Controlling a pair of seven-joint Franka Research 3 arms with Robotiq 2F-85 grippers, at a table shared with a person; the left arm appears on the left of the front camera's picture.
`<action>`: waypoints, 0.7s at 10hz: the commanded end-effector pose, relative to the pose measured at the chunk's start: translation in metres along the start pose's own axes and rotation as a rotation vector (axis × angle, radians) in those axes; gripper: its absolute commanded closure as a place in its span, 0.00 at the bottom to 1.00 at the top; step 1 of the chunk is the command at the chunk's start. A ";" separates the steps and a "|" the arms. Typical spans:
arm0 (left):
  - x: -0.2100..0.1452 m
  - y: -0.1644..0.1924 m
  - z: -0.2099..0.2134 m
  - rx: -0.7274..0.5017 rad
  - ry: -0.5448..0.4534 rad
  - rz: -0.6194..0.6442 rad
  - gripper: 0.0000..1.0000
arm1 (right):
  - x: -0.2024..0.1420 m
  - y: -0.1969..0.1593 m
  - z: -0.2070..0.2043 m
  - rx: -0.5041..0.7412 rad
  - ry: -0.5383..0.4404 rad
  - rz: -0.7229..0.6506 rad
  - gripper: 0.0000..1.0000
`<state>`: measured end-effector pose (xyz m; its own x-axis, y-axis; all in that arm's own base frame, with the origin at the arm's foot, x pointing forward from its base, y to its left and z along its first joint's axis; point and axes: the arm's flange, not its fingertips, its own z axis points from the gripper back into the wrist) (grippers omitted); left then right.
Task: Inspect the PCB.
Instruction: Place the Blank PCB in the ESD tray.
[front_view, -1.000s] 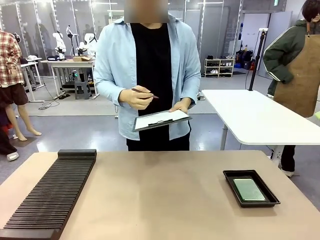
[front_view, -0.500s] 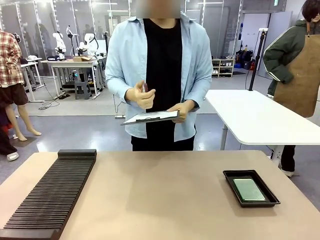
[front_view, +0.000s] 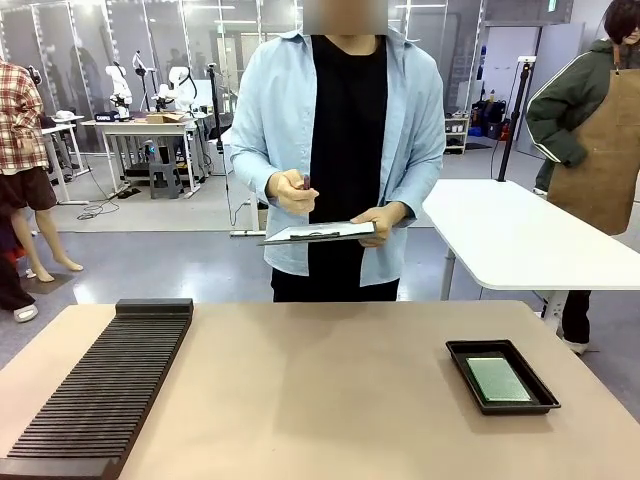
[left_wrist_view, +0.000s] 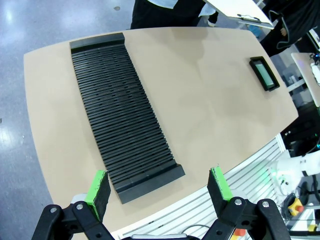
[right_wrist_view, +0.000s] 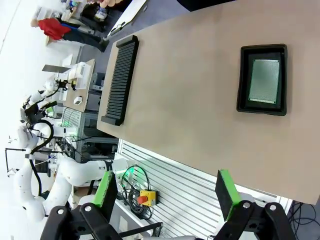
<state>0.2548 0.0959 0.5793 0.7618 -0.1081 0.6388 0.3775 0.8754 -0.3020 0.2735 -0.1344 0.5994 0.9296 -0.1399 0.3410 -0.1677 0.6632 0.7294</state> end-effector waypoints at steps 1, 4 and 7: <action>-0.001 -0.003 0.000 0.022 0.007 0.014 0.00 | 0.000 0.000 0.003 0.008 0.002 0.001 0.00; -0.001 -0.003 0.000 0.022 0.007 0.014 0.00 | 0.000 0.000 0.003 0.008 0.002 0.001 0.00; -0.001 -0.003 0.000 0.022 0.007 0.014 0.00 | 0.000 0.000 0.003 0.008 0.002 0.001 0.00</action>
<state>0.2548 0.0959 0.5793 0.7618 -0.1081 0.6387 0.3774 0.8754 -0.3020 0.2733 -0.1349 0.6006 0.9291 -0.1397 0.3424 -0.1688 0.6635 0.7289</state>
